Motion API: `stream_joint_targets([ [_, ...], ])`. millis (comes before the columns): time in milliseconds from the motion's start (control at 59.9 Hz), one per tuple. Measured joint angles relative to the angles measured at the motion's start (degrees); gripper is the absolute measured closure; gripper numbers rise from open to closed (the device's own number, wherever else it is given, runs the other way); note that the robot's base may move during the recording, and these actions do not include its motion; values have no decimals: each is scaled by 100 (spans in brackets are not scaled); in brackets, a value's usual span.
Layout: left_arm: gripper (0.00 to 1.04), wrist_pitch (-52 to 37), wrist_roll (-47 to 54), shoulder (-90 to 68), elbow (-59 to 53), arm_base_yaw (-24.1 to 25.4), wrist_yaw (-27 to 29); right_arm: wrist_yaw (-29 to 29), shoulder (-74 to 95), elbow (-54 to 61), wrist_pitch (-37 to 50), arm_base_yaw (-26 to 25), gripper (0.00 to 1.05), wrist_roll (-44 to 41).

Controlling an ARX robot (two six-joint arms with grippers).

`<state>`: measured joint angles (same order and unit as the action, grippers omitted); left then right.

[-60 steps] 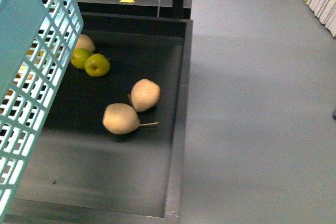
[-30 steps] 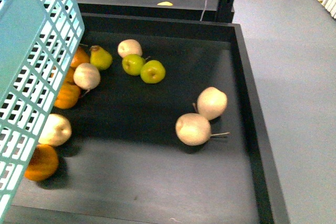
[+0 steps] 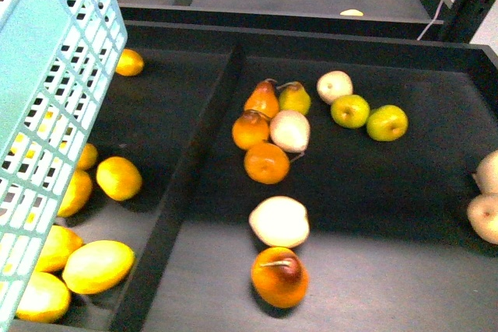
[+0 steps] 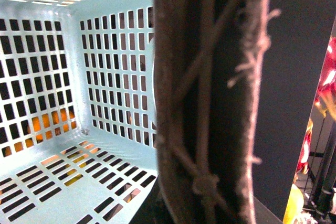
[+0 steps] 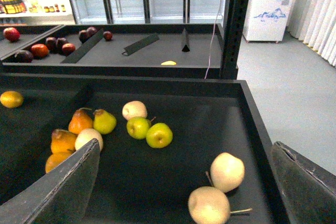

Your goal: Pick lemon and mango into basket

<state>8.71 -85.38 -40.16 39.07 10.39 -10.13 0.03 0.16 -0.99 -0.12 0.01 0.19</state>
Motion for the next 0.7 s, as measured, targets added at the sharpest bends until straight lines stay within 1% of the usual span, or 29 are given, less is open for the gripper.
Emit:
stream_joint_targets([
  [701, 100, 0, 0, 0, -2, 2, 2, 2, 7, 0, 2, 0, 9, -2],
])
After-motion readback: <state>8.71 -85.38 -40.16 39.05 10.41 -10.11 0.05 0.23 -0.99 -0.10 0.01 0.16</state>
